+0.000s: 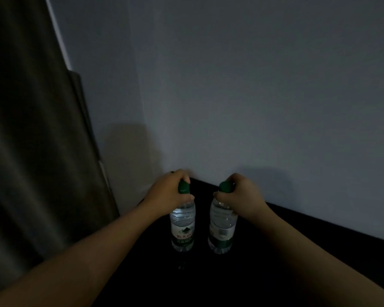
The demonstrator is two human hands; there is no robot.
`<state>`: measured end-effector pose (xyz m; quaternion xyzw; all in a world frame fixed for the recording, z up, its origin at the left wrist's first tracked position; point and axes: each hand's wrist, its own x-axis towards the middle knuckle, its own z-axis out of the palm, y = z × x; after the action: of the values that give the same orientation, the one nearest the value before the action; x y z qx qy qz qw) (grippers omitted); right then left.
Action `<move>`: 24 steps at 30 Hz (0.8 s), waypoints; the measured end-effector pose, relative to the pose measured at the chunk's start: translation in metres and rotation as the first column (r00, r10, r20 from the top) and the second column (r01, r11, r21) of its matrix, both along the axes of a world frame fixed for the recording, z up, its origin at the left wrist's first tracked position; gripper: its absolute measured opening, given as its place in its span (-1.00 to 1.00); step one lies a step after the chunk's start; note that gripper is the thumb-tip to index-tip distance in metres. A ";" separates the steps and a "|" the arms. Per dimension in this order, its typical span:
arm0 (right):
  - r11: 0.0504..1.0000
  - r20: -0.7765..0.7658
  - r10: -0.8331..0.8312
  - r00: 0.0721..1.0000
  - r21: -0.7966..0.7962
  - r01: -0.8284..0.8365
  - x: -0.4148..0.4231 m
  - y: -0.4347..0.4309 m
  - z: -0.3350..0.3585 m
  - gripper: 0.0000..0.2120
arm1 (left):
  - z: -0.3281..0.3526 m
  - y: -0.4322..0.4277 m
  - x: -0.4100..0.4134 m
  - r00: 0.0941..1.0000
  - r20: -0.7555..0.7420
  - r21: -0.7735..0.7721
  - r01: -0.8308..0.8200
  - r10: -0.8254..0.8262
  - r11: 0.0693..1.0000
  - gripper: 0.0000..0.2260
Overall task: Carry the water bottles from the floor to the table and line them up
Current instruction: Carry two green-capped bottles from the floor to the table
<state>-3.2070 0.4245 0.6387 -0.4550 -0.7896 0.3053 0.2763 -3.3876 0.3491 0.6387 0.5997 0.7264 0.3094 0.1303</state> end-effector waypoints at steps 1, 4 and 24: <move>1.000 -0.001 -0.022 1.000 -0.010 0.022 -0.003 0.011 0.000 -0.70 | -0.001 0.015 -0.004 0.999 -0.032 -0.005 0.003 -0.003 1.000 -0.70; 0.992 -0.030 -0.110 0.993 -0.062 0.108 -0.013 0.043 -0.002 -0.69 | -0.001 0.056 -0.018 0.994 -0.108 -0.031 -0.009 0.006 0.999 -0.68; 0.858 0.068 -0.499 0.864 -0.101 0.503 -0.064 0.186 -0.023 -0.66 | -0.011 0.242 -0.047 0.967 -0.254 -0.169 -0.044 0.000 0.985 -0.70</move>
<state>-3.2714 0.6109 0.6156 -0.6657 -0.6305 0.2589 0.3037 -3.4349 0.5910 0.6280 0.6126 0.7679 0.1672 0.0848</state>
